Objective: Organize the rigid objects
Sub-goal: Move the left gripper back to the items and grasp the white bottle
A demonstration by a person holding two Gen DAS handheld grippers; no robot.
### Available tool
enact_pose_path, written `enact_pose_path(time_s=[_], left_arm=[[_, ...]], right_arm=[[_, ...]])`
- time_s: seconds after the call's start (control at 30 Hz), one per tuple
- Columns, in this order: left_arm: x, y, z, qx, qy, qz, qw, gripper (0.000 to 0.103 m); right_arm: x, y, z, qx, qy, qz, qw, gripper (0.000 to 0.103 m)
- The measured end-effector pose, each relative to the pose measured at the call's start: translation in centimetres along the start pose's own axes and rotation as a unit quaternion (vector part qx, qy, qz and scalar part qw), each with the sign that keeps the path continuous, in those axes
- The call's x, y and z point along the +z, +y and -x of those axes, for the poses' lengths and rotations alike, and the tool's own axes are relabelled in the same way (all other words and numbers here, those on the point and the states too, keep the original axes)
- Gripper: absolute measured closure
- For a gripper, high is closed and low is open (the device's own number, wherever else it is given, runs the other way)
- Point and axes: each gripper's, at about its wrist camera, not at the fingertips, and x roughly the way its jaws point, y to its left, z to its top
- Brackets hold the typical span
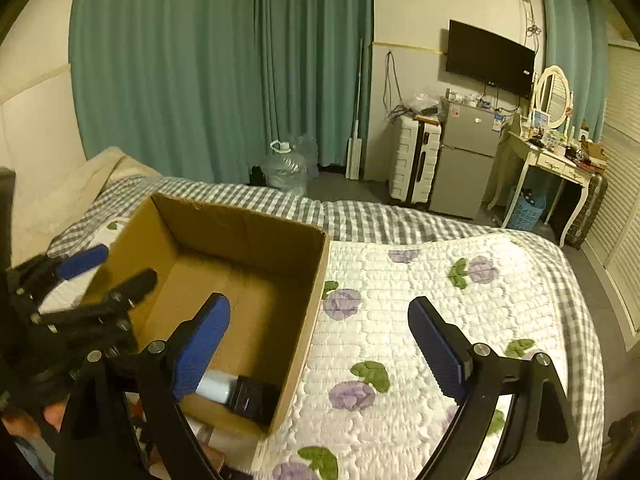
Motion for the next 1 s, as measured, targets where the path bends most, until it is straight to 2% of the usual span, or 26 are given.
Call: enact_pose_path(time_s=[0.2,0.33,0.47,0.57,0.77,0.93,1.0], left_arm=[[1.0,1.7,7.1,0.001,-0.047,-0.005,0.9989,0.036],[0.9,2.9,11.4,-0.002,-0.062,-0.001,0.9981,0.036],[-0.4,3.6,14.2,0.005,-0.071,-0.011,0.9974,0.036],[-2.5,4.1,15.1,0.002,-0.067,-0.018,0.9976,0.036],[-7.5,4.2,13.0,-0.021,-0.026,-0.009,0.9994,0.036],[-12.6,4.6,10.1,-0.031,0.005,0.007,0.9995,0.036],[-14.4,4.5,9.2,-0.042,0.018,-0.003,0.9989,0.036]], right_arm=[[0.1,0.6,5.9,-0.007,-0.025,0.006,1.000,0.011],[0.0,1.3,10.3,-0.008,-0.044,0.013,0.999,0.010],[-0.7,2.4,13.8,0.000,-0.055,0.021,0.998,0.009],[-1.9,3.4,14.9,0.011,-0.052,0.023,0.998,0.008],[-6.3,5.3,13.0,0.030,-0.014,0.022,0.999,0.008],[-10.4,6.3,8.7,0.042,0.028,0.029,0.998,0.008],[-11.7,6.5,7.0,0.049,0.049,0.029,0.997,0.008]])
